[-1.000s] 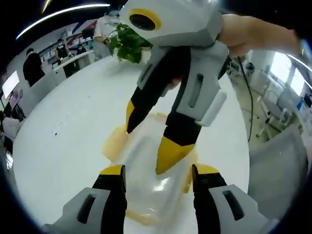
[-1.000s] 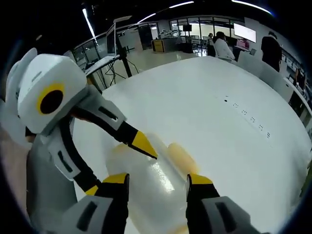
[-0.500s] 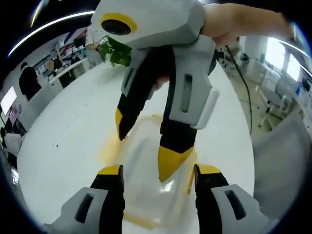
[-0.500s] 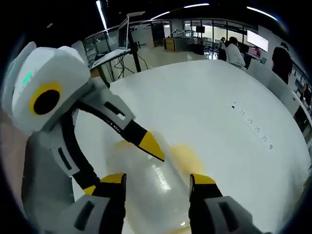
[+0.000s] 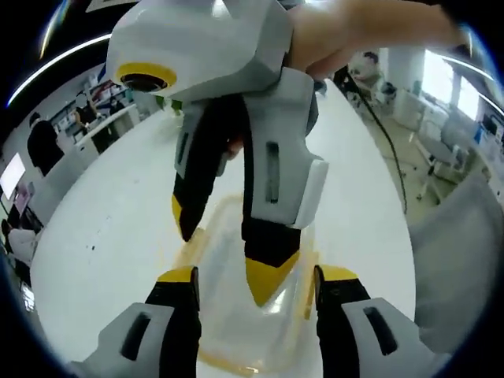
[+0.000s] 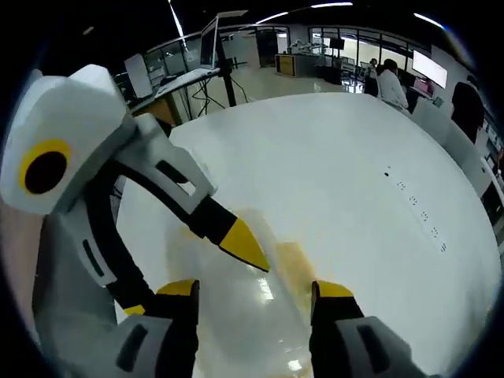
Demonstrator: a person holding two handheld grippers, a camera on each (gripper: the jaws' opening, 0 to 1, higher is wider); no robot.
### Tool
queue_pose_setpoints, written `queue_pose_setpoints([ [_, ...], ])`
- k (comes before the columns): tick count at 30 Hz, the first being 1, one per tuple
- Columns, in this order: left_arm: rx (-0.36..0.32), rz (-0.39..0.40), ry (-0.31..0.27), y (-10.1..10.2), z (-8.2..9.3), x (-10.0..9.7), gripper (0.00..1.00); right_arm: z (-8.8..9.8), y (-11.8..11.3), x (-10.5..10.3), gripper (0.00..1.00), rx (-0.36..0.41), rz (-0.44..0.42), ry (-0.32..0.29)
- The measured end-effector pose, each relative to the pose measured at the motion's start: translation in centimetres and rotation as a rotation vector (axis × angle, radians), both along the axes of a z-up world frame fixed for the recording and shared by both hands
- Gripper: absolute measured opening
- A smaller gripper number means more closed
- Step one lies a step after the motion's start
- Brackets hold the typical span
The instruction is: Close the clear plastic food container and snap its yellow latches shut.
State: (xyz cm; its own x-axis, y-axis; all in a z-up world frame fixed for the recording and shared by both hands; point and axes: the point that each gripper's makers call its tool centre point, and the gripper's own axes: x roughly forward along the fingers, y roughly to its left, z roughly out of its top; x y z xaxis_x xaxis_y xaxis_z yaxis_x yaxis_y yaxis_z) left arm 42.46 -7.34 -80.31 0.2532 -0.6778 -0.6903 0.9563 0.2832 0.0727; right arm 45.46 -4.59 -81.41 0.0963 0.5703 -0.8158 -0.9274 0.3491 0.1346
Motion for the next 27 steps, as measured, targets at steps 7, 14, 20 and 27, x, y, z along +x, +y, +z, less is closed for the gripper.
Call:
queue_pose_setpoints([
  [7,-0.029,-0.004,0.01,0.08,-0.09,0.08,0.59,-0.42,-0.01,-0.06,0.56,-0.018,0.037,0.007],
  [14,-0.023,-0.045,0.034,0.12,-0.36,-0.5,0.64,-0.62,0.12,-0.52,0.57,-0.009,0.039,0.046],
  [20,0.044,-0.099,-0.026,0.46,-1.0,-0.81,0.62,-0.61,0.16,-0.54,0.57,-0.007,0.04,0.049],
  [27,0.023,-0.076,-0.011,0.24,-0.84,-0.6,0.62,-0.62,0.18,-0.54,0.57,-0.003,0.046,0.049],
])
